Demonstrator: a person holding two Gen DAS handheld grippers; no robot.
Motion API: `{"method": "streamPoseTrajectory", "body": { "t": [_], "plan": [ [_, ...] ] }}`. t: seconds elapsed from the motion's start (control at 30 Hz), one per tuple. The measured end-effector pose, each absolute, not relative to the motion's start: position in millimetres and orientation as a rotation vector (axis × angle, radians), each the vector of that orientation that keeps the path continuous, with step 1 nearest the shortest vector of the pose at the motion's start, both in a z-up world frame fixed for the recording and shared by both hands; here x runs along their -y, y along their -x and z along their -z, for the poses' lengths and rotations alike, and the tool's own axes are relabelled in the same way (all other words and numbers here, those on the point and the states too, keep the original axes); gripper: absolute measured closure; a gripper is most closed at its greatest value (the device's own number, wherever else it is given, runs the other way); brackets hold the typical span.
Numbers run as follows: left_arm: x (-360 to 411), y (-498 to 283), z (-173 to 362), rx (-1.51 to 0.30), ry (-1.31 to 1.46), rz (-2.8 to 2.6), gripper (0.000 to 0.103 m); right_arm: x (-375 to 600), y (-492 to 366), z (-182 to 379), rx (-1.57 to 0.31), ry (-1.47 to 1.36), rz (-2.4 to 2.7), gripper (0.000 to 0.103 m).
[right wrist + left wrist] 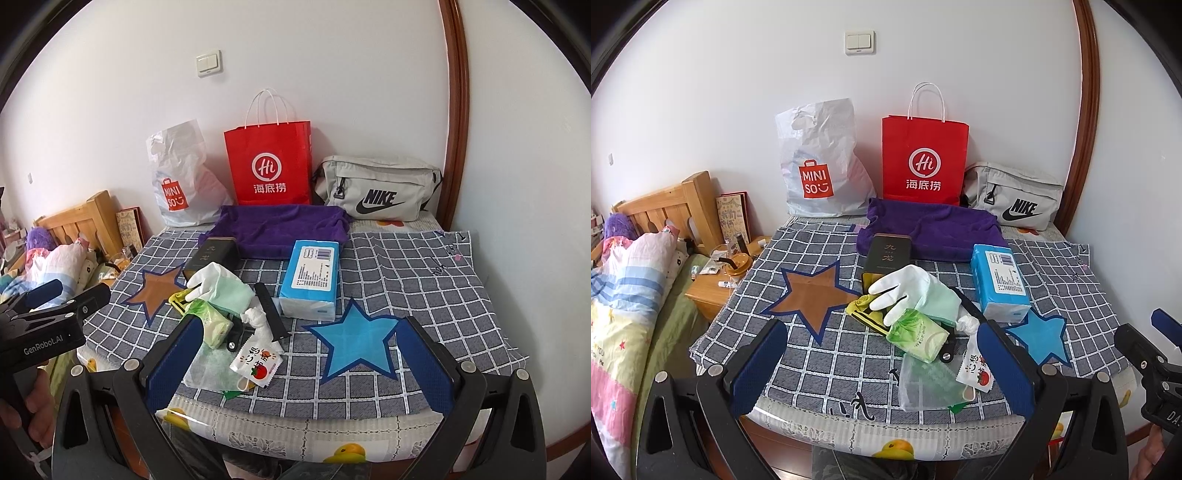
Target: Organize soft objects
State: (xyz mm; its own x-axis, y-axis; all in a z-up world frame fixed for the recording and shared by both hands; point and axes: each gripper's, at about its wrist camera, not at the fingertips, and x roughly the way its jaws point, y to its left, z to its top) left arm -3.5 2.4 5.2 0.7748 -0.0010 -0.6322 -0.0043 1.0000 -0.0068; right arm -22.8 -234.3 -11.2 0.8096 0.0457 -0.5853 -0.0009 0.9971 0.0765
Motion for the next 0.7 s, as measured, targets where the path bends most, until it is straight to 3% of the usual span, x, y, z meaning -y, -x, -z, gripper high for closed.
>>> {"method": "streamPoseTrajectory", "body": {
  "t": [0.7],
  "plan": [
    [-9.4,-4.5,-3.6,-0.685,0.017,-0.004,0.000,235.7,22.7,10.8,-0.604,-0.080,-0.040,0.000]
  ]
}}
